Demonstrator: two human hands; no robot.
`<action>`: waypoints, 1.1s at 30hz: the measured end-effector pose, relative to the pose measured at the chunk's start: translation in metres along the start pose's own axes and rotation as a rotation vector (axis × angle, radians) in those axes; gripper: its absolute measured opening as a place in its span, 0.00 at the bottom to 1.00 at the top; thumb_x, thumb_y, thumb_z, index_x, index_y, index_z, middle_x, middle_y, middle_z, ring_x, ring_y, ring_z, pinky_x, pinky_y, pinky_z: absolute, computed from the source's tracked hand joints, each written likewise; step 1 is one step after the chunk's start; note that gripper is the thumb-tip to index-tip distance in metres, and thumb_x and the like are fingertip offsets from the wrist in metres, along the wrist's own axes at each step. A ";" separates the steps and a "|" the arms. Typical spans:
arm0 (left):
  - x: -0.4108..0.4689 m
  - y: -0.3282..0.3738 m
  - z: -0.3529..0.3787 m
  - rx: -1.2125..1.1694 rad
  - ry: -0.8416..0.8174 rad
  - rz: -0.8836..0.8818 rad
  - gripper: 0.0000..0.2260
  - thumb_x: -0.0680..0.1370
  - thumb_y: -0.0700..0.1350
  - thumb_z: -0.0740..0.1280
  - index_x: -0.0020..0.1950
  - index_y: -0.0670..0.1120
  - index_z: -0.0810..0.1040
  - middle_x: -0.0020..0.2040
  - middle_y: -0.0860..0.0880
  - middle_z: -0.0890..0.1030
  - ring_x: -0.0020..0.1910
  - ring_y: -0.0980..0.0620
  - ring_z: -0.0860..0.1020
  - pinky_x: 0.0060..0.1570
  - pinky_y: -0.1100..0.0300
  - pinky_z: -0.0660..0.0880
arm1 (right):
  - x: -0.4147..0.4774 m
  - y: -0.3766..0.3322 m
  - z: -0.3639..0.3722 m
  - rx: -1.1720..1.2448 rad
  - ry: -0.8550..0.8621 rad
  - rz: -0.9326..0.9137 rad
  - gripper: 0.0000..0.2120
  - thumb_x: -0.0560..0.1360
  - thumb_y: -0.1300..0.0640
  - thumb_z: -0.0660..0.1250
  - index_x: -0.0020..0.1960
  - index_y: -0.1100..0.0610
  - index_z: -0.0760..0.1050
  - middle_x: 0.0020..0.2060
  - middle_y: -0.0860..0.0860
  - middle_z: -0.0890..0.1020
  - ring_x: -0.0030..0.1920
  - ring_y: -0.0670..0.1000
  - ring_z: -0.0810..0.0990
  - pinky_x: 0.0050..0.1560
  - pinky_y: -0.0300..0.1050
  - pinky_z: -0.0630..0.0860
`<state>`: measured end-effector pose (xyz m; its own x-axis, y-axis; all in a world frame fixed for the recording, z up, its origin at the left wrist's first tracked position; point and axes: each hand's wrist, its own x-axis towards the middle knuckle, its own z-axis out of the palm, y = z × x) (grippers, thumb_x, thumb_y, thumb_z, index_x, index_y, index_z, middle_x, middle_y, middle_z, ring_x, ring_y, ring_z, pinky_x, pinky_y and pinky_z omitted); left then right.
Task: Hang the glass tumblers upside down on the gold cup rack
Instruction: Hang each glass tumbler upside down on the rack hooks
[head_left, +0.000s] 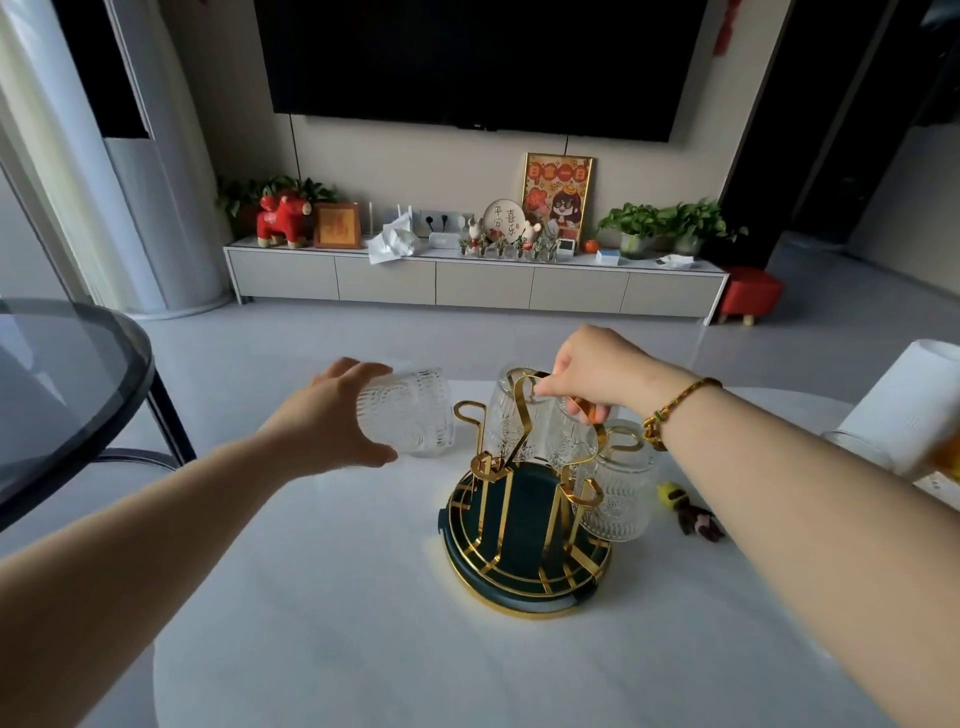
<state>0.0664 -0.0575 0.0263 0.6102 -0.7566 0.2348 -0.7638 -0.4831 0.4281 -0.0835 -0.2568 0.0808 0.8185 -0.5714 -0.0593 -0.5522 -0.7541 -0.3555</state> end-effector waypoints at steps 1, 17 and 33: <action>0.004 0.002 -0.003 0.053 -0.025 0.015 0.37 0.60 0.45 0.77 0.65 0.48 0.65 0.64 0.45 0.70 0.60 0.43 0.69 0.50 0.58 0.66 | -0.002 0.002 0.003 0.038 0.005 0.000 0.12 0.71 0.52 0.65 0.37 0.61 0.76 0.24 0.51 0.78 0.18 0.47 0.73 0.17 0.32 0.68; 0.056 0.075 -0.006 0.679 -0.441 0.331 0.36 0.64 0.48 0.75 0.66 0.46 0.61 0.62 0.46 0.72 0.60 0.48 0.68 0.56 0.55 0.69 | -0.021 0.015 0.018 0.450 -0.024 -0.023 0.15 0.74 0.48 0.59 0.34 0.56 0.73 0.24 0.50 0.78 0.13 0.41 0.68 0.28 0.40 0.67; 0.062 0.062 0.043 0.248 -0.431 0.193 0.36 0.61 0.45 0.77 0.62 0.48 0.61 0.58 0.43 0.74 0.48 0.50 0.68 0.37 0.62 0.66 | -0.017 0.019 0.021 0.473 0.018 -0.074 0.15 0.74 0.48 0.59 0.35 0.57 0.73 0.22 0.48 0.76 0.13 0.40 0.67 0.29 0.38 0.70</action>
<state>0.0477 -0.1530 0.0293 0.3516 -0.9293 -0.1128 -0.9124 -0.3671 0.1810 -0.1043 -0.2545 0.0550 0.8479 -0.5301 -0.0032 -0.3562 -0.5651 -0.7442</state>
